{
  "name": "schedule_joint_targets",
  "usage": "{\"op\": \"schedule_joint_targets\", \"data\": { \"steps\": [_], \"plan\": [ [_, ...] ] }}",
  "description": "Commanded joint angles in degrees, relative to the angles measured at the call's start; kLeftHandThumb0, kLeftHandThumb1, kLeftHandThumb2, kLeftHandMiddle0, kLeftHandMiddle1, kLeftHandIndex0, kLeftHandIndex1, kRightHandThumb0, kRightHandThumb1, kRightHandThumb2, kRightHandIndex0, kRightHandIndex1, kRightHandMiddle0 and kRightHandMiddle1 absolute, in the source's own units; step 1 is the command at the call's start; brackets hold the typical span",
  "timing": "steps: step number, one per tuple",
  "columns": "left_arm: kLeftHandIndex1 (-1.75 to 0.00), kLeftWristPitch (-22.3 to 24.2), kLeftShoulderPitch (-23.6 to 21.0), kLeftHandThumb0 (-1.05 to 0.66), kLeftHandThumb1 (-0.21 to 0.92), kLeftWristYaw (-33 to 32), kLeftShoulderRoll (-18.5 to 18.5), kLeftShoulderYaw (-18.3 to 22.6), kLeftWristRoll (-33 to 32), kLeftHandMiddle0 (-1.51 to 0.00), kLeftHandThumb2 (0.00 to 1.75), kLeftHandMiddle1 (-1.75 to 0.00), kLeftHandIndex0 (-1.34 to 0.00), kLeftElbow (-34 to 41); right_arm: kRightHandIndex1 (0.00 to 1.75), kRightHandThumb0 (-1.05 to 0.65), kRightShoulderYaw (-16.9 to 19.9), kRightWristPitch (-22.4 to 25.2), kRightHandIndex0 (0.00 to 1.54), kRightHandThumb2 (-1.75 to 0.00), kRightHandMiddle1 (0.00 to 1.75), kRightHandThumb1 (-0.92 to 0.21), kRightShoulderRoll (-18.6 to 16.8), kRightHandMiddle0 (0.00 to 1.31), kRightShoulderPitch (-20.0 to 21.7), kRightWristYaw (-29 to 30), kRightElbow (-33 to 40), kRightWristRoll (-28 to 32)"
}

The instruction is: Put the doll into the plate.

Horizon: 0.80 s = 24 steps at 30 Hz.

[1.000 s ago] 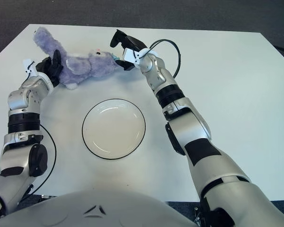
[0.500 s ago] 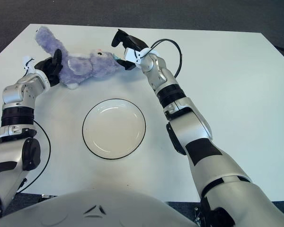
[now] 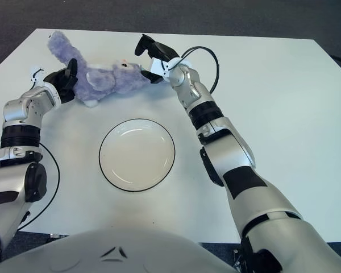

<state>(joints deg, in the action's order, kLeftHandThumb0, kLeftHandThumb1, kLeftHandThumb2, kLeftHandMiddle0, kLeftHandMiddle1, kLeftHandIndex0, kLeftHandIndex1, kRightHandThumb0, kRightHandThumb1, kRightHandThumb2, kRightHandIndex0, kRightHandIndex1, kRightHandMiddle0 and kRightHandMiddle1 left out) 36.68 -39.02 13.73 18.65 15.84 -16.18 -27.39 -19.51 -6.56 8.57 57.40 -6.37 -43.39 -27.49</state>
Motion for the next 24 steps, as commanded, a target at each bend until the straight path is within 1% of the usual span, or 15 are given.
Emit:
{"op": "schedule_joint_targets", "data": {
  "steps": [1,5,11,15,19,24],
  "plan": [
    [-0.39,0.02,0.09,-0.71,0.91,1.52,-0.59,-0.23,-1.08,-0.17,0.42,-1.29,0.0,-0.01,1.38,-0.42,0.77,-0.33,0.4,-1.01,1.37,-0.48,1.11,0.05,0.6,1.37,0.96,-0.12],
    [-0.46,-0.55,0.42,-0.69,0.91,2.11,-0.87,-0.45,-1.54,-0.15,0.43,-1.31,0.0,0.52,1.28,-0.44,0.19,-0.49,0.39,-1.0,1.36,-0.49,1.72,0.06,0.58,3.47,1.56,-1.69],
    [-0.46,-2.09,0.64,-0.66,0.88,3.78,-1.36,-0.73,-2.24,-0.13,0.47,-1.22,0.0,0.55,1.17,-0.46,0.19,-0.5,0.39,-0.98,1.36,-0.51,2.03,0.07,0.34,5.8,2.42,-2.47],
    [-0.48,-2.96,1.01,-0.64,0.86,4.69,-1.91,-0.91,-2.59,-0.13,0.51,-1.14,0.0,0.93,1.16,-0.45,1.02,-0.05,0.4,-0.98,1.35,-0.51,1.9,0.08,-0.11,5.51,3.4,-1.15],
    [-0.47,-3.44,1.25,-0.62,0.83,5.7,-2.33,-1.09,-2.93,-0.12,0.55,-1.06,0.0,1.19,1.16,-0.46,1.9,1.41,0.41,-0.98,1.34,-0.5,2.08,0.07,-0.02,4.73,4.31,-0.21],
    [-0.47,-4.0,1.64,-0.6,0.8,6.82,-2.83,-1.65,-3.29,-0.12,0.58,-1.03,0.0,1.83,1.15,-0.47,2.38,2.79,0.42,-0.97,1.34,-0.5,1.94,0.07,0.13,4.42,4.83,0.05]
  ]
}}
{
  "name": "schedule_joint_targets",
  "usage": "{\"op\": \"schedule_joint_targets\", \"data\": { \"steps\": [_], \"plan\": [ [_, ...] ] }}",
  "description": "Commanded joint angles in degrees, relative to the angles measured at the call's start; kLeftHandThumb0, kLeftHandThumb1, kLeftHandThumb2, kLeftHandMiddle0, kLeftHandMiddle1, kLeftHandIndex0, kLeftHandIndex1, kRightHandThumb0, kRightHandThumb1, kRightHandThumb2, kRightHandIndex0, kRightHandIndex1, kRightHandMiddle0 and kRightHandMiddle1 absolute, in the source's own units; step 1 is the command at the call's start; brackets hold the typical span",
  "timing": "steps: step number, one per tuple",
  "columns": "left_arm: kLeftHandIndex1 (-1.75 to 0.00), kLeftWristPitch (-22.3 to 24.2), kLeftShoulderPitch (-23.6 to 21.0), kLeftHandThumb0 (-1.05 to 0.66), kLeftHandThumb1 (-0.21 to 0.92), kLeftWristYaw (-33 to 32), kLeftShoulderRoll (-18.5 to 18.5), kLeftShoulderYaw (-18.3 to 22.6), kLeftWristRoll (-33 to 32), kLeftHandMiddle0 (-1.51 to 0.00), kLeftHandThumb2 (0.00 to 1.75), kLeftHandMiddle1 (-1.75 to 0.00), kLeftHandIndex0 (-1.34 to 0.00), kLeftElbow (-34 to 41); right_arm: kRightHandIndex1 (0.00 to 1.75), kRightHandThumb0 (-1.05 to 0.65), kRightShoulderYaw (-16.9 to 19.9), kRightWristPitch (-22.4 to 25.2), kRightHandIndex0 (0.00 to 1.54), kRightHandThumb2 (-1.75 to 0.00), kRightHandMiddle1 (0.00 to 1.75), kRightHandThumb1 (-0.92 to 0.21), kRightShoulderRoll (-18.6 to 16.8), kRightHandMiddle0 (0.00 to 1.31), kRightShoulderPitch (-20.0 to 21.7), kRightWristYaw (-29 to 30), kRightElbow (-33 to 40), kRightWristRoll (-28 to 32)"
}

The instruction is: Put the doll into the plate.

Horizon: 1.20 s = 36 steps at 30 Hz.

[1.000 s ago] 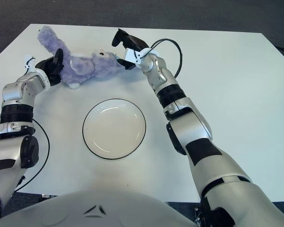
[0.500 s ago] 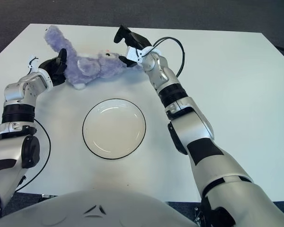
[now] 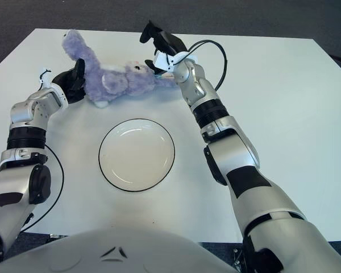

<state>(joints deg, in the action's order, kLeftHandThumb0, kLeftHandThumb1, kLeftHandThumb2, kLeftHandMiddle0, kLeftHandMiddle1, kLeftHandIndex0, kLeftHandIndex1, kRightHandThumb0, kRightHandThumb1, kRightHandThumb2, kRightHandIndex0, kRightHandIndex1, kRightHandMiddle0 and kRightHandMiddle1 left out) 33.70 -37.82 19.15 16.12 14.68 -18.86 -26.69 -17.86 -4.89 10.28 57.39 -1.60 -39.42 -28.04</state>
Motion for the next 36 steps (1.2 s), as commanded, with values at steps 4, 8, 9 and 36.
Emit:
{"op": "schedule_joint_targets", "data": {
  "steps": [4,8,9,36],
  "plan": [
    [-0.53,-1.55,0.97,-0.58,0.77,2.01,-1.06,-0.83,-1.12,-0.12,0.62,-1.01,0.0,2.11,1.19,-0.48,1.24,1.48,0.44,-0.96,1.36,-0.5,0.18,0.08,0.33,-0.41,0.93,0.94],
    [-0.58,-2.43,1.59,-0.57,0.74,2.43,-1.63,-1.4,-1.13,-0.11,0.65,-1.01,0.0,3.24,1.25,-0.48,1.59,1.26,0.44,-0.96,1.38,-0.5,0.23,0.09,0.34,-0.47,0.92,1.39],
    [-0.59,-2.7,1.74,-0.57,0.74,2.54,-1.73,-1.59,-1.07,-0.11,0.66,-1.01,0.0,3.51,1.26,-0.48,1.66,1.13,0.43,-0.96,1.38,-0.5,0.25,0.09,0.35,-0.47,0.88,1.5],
    [-0.6,-9.93,2.4,-0.53,0.72,2.11,-3.59,-6.15,2.19,-0.16,0.72,-1.1,0.0,2.6,1.03,-0.53,1.68,5.01,0.31,-0.93,1.19,-0.5,4.95,0.0,2.12,-18.47,0.77,4.6]
  ]
}}
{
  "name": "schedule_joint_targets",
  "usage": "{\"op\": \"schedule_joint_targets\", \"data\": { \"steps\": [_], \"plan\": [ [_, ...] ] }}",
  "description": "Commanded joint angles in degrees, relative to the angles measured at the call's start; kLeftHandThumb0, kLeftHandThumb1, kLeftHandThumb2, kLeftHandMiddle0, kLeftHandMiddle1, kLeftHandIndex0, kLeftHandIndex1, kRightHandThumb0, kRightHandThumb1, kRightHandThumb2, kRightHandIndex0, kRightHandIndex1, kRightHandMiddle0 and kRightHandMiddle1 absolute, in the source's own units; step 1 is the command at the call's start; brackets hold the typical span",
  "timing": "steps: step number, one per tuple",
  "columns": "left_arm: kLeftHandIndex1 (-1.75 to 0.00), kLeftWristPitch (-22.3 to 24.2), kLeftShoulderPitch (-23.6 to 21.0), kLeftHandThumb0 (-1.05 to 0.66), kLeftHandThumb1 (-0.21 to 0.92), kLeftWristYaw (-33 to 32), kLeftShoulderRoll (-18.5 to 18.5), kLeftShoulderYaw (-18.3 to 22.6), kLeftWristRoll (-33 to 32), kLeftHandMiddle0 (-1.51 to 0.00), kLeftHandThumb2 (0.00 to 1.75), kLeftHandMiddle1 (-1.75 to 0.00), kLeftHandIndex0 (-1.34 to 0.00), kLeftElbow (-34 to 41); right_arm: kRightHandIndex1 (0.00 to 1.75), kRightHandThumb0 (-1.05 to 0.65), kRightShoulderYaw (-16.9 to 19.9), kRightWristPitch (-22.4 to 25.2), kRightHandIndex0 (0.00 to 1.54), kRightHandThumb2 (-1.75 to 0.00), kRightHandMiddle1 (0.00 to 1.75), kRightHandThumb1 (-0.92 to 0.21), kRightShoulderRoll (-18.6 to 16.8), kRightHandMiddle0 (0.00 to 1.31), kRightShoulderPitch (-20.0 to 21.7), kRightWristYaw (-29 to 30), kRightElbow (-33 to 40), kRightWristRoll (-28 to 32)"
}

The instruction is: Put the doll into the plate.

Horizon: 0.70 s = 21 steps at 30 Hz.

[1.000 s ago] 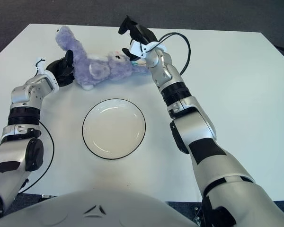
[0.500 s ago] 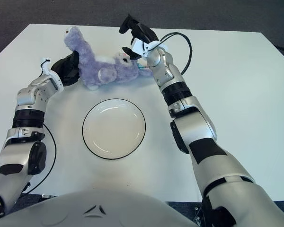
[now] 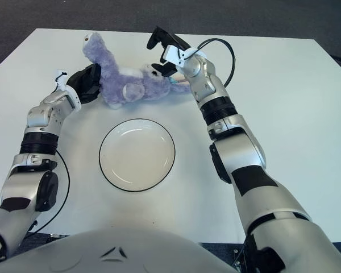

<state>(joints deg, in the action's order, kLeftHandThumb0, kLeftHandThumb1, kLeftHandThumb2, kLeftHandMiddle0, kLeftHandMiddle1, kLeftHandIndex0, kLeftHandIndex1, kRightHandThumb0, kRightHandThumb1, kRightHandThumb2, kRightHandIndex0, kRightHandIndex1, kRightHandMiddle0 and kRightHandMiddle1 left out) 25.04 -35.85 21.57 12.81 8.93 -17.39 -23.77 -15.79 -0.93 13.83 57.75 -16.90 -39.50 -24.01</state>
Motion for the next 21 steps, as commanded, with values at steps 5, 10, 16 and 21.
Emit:
{"op": "schedule_joint_targets", "data": {
  "steps": [5,10,16,21],
  "plan": [
    [-0.59,-1.7,0.72,-0.54,0.73,-0.73,-0.79,-0.36,0.79,-0.18,0.72,-1.13,0.0,0.05,0.88,-0.59,-1.71,1.39,0.25,-0.84,0.97,-0.52,3.5,0.0,3.3,-10.56,0.95,0.32],
    [-0.66,-1.9,0.87,-0.55,0.75,-1.6,-1.37,-0.1,0.77,-0.19,0.71,-1.14,0.0,0.34,0.77,-0.63,-3.32,1.15,0.2,-0.79,0.82,-0.53,5.06,0.0,4.49,-16.09,1.31,-0.29],
    [-0.75,-1.48,0.67,-0.58,0.78,-3.55,-2.21,0.68,0.43,-0.23,0.69,-1.18,0.0,0.15,0.71,-0.7,-5.62,1.76,0.2,-0.73,0.73,-0.56,6.74,0.0,6.17,-21.69,2.41,-1.68],
    [-0.69,-0.41,0.29,-0.62,0.86,-4.94,-2.56,0.79,0.36,-0.27,0.61,-1.31,0.0,0.21,0.81,-0.75,-8.09,-2.07,0.22,-0.65,0.67,-0.62,8.19,0.0,7.16,-23.89,2.73,-3.74]
  ]
}}
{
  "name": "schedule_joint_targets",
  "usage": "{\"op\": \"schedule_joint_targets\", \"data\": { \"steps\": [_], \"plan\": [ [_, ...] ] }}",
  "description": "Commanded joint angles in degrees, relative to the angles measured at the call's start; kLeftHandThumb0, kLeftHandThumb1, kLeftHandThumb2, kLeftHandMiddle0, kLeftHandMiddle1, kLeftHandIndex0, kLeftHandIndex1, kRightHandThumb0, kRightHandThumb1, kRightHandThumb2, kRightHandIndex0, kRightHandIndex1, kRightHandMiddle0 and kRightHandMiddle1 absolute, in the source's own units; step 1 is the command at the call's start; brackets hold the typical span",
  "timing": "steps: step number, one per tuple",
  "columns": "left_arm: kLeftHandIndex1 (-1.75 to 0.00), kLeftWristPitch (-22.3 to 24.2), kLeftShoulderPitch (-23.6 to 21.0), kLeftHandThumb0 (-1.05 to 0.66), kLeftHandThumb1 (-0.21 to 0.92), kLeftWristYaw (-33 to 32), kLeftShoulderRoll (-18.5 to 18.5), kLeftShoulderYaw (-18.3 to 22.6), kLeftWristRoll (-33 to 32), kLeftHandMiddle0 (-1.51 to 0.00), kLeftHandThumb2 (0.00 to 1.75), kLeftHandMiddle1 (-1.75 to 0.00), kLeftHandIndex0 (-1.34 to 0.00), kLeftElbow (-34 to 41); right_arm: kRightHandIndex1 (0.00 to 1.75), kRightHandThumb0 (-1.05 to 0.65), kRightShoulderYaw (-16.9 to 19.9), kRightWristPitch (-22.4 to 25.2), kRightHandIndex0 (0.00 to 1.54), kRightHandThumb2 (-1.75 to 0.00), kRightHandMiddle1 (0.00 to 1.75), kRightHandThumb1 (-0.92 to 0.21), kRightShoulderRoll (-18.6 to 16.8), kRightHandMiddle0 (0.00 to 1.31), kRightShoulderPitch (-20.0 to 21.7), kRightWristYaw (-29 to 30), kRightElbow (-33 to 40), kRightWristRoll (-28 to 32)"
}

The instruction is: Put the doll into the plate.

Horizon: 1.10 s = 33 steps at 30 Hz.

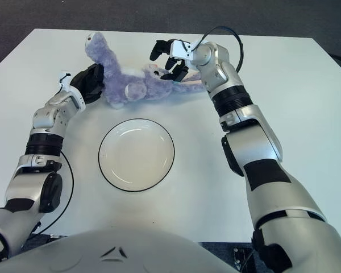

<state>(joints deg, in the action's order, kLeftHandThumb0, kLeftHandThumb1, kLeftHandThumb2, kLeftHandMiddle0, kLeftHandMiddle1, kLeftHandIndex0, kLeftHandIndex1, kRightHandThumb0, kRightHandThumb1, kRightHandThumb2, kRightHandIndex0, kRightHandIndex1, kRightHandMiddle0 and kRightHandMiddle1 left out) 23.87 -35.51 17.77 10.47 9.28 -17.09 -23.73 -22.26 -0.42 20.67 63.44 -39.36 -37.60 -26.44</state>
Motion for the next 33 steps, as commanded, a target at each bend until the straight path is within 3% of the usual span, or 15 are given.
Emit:
{"op": "schedule_joint_targets", "data": {
  "steps": [1,7,12,15,18,26,33],
  "plan": [
    [-0.65,0.85,-0.09,-0.64,0.88,-1.34,-0.27,0.42,0.1,-0.28,0.59,-1.34,0.0,0.22,0.85,-0.76,-2.02,-3.45,0.23,-0.64,0.66,-0.64,1.61,0.0,1.6,-1.74,0.73,-1.58],
    [-0.59,0.77,-0.2,-0.68,0.92,-2.81,-0.83,0.32,0.35,-0.31,0.61,-1.41,0.0,0.68,0.92,-0.82,-4.48,-7.88,0.17,-0.57,0.65,-0.71,2.79,0.0,2.81,-2.85,0.21,-3.95],
    [-0.75,0.69,-0.26,-0.7,0.92,-3.45,-1.28,0.47,0.02,-0.3,0.64,-1.43,0.0,0.81,1.31,-0.86,-5.5,-10.06,0.08,-0.48,0.61,-0.76,2.87,0.0,4.31,-3.71,-1.57,-4.83],
    [-0.78,1.01,-0.34,-0.7,0.92,-3.84,-1.51,0.52,-0.08,-0.3,0.66,-1.43,0.0,0.95,0.97,-0.84,-5.41,-9.71,0.1,-0.47,0.57,-0.75,2.37,0.0,5.29,-5.75,-3.24,-4.15],
    [-0.74,1.38,-0.39,-0.7,0.92,-4.17,-1.66,0.55,-0.1,-0.31,0.67,-1.44,0.0,1.1,0.8,-0.81,-5.26,-9.17,0.09,-0.5,0.53,-0.71,1.83,0.0,6.0,-6.96,-4.47,-3.73],
    [-0.71,1.37,-0.25,-0.7,0.92,-4.6,-2.01,0.65,-0.26,-0.32,0.69,-1.46,0.0,1.42,0.72,-0.8,-5.03,-8.61,0.08,-0.55,0.53,-0.68,0.6,0.0,7.09,-7.14,-6.78,-3.42],
    [-0.7,1.25,0.04,-0.7,0.92,-4.73,-2.21,0.72,-0.3,-0.35,0.69,-1.48,0.0,1.87,0.63,-0.78,-3.86,-4.96,0.08,-0.56,0.52,-0.66,-1.03,0.0,8.28,-7.65,-8.6,-2.17]
  ]
}}
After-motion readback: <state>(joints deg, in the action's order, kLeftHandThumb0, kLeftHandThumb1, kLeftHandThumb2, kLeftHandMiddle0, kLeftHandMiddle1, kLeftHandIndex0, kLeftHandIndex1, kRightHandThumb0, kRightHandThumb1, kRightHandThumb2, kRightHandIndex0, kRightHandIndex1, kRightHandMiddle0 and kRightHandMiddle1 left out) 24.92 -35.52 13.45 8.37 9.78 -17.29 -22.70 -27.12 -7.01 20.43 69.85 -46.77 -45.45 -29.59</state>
